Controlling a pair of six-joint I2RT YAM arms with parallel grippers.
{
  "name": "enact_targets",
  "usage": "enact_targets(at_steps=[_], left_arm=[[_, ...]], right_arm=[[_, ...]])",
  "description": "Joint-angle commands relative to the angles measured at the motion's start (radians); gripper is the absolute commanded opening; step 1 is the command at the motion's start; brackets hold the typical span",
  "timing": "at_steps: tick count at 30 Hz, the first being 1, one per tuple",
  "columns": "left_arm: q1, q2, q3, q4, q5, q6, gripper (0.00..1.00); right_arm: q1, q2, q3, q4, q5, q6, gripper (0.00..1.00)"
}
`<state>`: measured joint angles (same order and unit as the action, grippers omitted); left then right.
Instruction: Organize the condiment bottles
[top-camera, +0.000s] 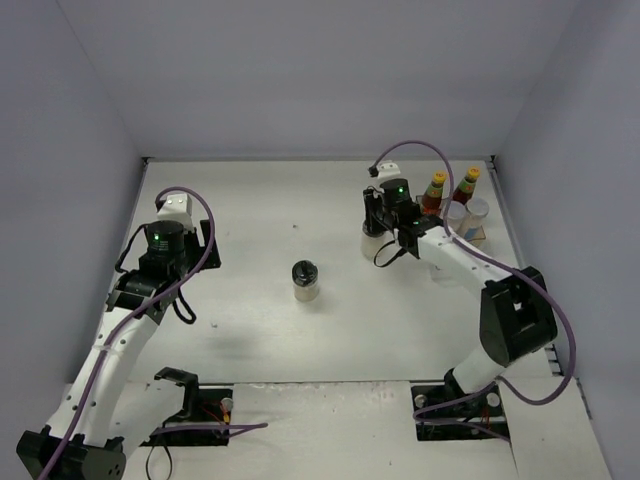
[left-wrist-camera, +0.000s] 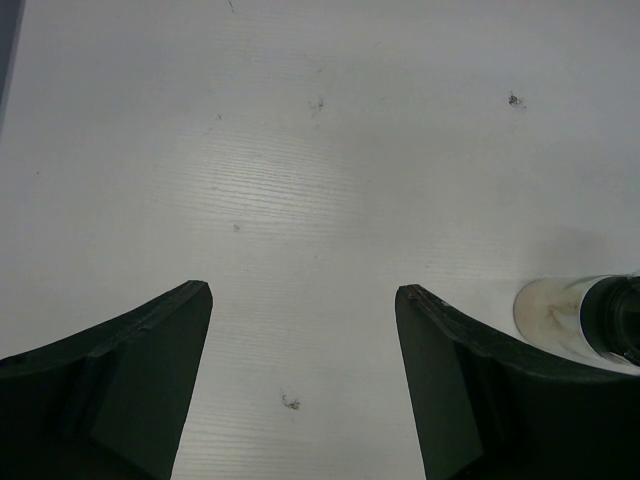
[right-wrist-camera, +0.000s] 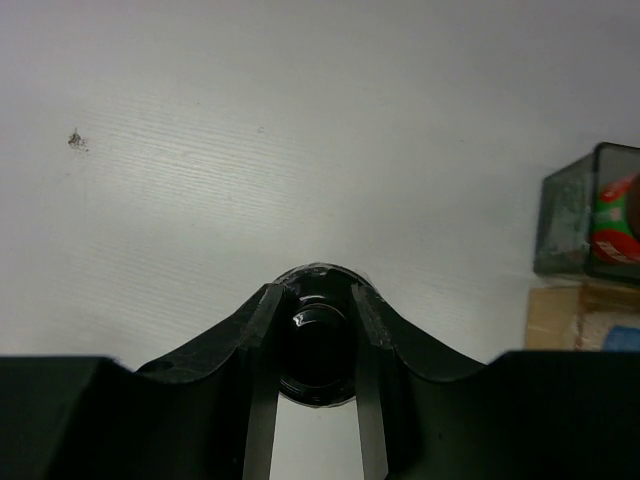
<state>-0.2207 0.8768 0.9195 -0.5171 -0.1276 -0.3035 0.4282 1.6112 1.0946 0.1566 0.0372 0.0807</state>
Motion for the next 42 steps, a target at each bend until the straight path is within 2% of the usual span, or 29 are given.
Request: enact_targets(at_steps=[1,6,10,15,20,25,33,42], left_arm=[[0.004,-0.01,0.03,0.065,0.005,-0.014,0.74],[0.004,-0.013,0.03,0.065,0.005,-0.014,0.74],[0.006,-0.016,0.03,0.063,0.009,-0.017,0.74],[0.003,-0.019,0.028,0.063,0.014,-0.019,0.74],[0.004,-0.025,0.025,0.065,0.013,-0.02,0.74],[0.001,-0.027,0.025,0.066,0.009,-0.02,0.74],[-0.003,-0.03,0.024,0.066,0.008,-0.02,0.74],[-0.003,-0.024,0.024,0.066,0.006,-0.019,0.74]], right_arm=[[-0.009,-0.173,0.011,0.016,0.121,0.005,0.0],[-0.068,-0.29,-0.016,-0.069,0.173,0.048,0.0],[-0.204,-0.399,-0.039,-0.141,0.194,0.102,0.0],[-0.31,-0.467,-0.064,-0.193,0.265,0.139,0.0],[-0.408,-0.47,-0.082,-0.2,0.306,0.185,0.0],[-0.479,-0.459,-0.131,-0.137,0.309,0.218,0.0],[-0.508,-0.415,-0.17,-0.063,0.403,0.24,0.0],[-0.559,-0.359,-0.203,0.017,0.409,0.241,0.0]])
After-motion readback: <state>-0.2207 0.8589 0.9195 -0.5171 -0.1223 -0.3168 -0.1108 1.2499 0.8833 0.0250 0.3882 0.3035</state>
